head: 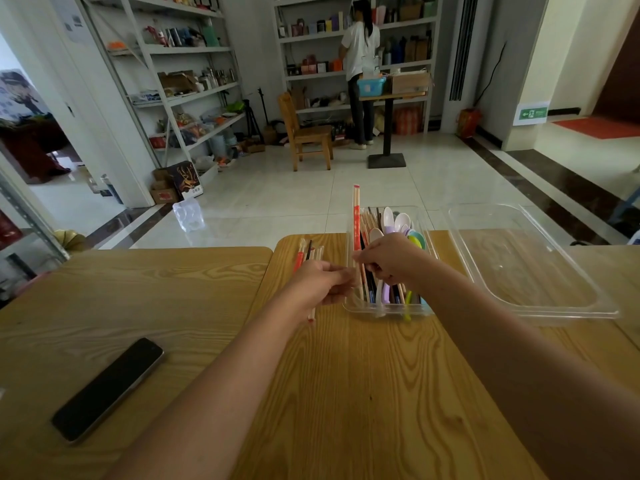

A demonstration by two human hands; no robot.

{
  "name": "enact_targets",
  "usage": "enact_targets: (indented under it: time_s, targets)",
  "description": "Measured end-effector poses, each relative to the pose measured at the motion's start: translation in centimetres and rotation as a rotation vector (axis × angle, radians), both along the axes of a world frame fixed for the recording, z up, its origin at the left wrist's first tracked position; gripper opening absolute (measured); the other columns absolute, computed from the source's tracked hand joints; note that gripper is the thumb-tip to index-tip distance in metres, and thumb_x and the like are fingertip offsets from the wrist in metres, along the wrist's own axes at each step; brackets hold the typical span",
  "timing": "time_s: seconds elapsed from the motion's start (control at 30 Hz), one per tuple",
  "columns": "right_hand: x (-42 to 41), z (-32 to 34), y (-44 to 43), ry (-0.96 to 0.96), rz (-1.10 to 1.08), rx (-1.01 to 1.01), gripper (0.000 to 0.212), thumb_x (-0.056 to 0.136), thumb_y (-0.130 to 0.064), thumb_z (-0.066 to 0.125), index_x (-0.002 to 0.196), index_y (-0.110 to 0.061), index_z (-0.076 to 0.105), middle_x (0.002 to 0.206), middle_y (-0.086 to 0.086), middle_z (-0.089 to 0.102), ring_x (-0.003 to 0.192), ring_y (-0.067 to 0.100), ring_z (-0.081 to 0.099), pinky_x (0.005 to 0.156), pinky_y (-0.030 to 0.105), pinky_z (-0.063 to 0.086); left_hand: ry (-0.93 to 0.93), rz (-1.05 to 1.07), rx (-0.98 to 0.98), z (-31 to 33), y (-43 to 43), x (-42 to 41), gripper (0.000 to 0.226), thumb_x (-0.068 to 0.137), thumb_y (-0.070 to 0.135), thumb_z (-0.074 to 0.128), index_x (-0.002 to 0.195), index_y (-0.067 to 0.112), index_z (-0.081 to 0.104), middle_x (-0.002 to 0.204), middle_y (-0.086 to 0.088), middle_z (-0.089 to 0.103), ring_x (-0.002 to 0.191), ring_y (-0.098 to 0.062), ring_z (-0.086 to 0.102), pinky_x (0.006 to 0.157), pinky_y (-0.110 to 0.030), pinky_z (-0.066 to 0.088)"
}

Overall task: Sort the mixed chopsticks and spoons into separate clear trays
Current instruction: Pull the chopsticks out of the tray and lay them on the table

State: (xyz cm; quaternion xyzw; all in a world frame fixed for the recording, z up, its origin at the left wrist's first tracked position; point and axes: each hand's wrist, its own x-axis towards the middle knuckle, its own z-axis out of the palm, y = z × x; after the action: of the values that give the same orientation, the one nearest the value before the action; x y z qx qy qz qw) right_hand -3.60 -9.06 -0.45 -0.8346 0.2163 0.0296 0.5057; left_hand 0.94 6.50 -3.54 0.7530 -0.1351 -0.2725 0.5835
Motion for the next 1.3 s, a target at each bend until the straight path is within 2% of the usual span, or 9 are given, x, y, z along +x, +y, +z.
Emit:
enact_targets:
  time_s: [0.1, 0.27, 0.4, 0.5, 0.67, 0.83, 1.0, 1.23, 1.3]
  targets:
    - [0.1, 0.3, 0.7, 0.029, 0.02, -0.025, 0.022, 0.096, -0.028, 0.061, 0.099, -0.007, 0.063, 0.066, 0.004, 0.046, 0.05, 0.011, 0.038, 0.049, 0.022, 0.036, 0.006, 0.024, -0.023, 0.1, 0.1, 0.0, 0.007, 0.09, 0.015, 0.069, 0.095, 0.009, 0.068, 0.078, -0.002, 0.074, 0.073, -0.013, 0.069, 0.069, -0.027, 0.056]
    - [0.5, -0.7, 0.0, -0.022, -0.055, 0.034, 0.031, 0.092, -0.035, 0.066, 0.097, -0.005, 0.065, 0.069, 0.005, 0.052, 0.049, 0.011, 0.041, 0.046, 0.022, 0.037, -0.041, 0.084, 0.042, 0.0, 2.1, 1.1, 0.007, 0.091, 0.01, 0.066, 0.096, 0.006, 0.068, 0.083, -0.005, 0.072, 0.072, -0.013, 0.069, 0.062, -0.021, 0.055]
    - [0.8, -1.4, -1.1, -0.067, -0.123, 0.046, 0.032, 0.09, -0.035, 0.068, 0.089, -0.005, 0.06, 0.062, 0.005, 0.052, 0.043, 0.011, 0.041, 0.042, 0.022, 0.037, -0.141, 0.195, 0.204, -0.9, 5.5, 3.1, 0.005, 0.092, 0.009, 0.064, 0.088, 0.007, 0.066, 0.083, -0.007, 0.07, 0.073, -0.016, 0.066, 0.067, -0.027, 0.056]
    - [0.5, -1.5, -1.4, -0.071, -0.079, -0.04, 0.033, 0.093, -0.034, 0.065, 0.074, -0.008, 0.056, 0.06, 0.003, 0.05, 0.047, 0.013, 0.042, 0.05, 0.027, 0.04, -0.221, 0.261, 0.356, -2.3, 7.9, 4.6, 0.011, 0.093, 0.009, 0.064, 0.082, 0.006, 0.066, 0.078, -0.01, 0.068, 0.064, -0.016, 0.062, 0.068, -0.034, 0.057]
    - [0.6, -2.3, -1.8, -0.122, -0.101, 0.035, 0.026, 0.089, -0.037, 0.068, 0.078, -0.014, 0.062, 0.062, -0.001, 0.056, 0.048, 0.009, 0.049, 0.046, 0.022, 0.041, -0.251, 0.283, 0.542, -3.6, 9.2, 5.0, 0.015, 0.091, 0.015, 0.068, 0.076, 0.01, 0.068, 0.073, -0.006, 0.067, 0.067, -0.018, 0.062, 0.077, -0.04, 0.057]
    - [0.7, -2.0, -2.3, -0.073, -0.185, -0.058, 0.04, 0.09, -0.035, 0.068, 0.101, 0.003, 0.062, 0.073, 0.013, 0.056, 0.046, 0.015, 0.044, 0.044, 0.026, 0.039, -0.356, 0.225, 0.675, -3.9, 8.3, 4.7, 0.008, 0.092, 0.02, 0.064, 0.092, 0.014, 0.069, 0.094, 0.0, 0.068, 0.077, -0.012, 0.059, 0.066, -0.027, 0.045]
    - [0.6, -1.9, -3.0, -0.084, -0.252, -0.123, 0.034, 0.09, -0.027, 0.068, 0.101, 0.005, 0.064, 0.066, 0.008, 0.055, 0.048, 0.014, 0.048, 0.046, 0.025, 0.041, -0.388, 0.219, 0.599, -3.9, 6.7, 4.9, 0.033, 0.097, 0.031, 0.057, 0.124, 0.013, 0.062, 0.123, -0.004, 0.065, 0.107, -0.022, 0.061, 0.082, -0.03, 0.045]
    - [1.1, -2.4, -2.0, -0.068, -0.131, -0.412, 0.028, 0.092, -0.021, 0.063, 0.113, -0.002, 0.064, 0.088, 0.014, 0.068, 0.066, 0.019, 0.061, 0.058, 0.03, 0.053, -0.411, 0.209, 0.545, -3.5, 5.8, 4.5, 0.036, 0.1, 0.028, 0.053, 0.133, 0.013, 0.056, 0.131, -0.004, 0.06, 0.117, -0.021, 0.057, 0.086, -0.028, 0.042]
    - [0.9, -2.4, -1.0, -0.045, -0.072, -0.543, 0.025, 0.092, -0.023, 0.06, 0.104, -0.002, 0.066, 0.09, 0.012, 0.067, 0.074, 0.023, 0.061, 0.064, 0.032, 0.051, -0.441, 0.234, 0.506, -3.0, 5.8, 4.2, 0.035, 0.1, 0.026, 0.053, 0.133, 0.014, 0.056, 0.132, -0.002, 0.059, 0.119, -0.02, 0.056, 0.088, -0.028, 0.042]
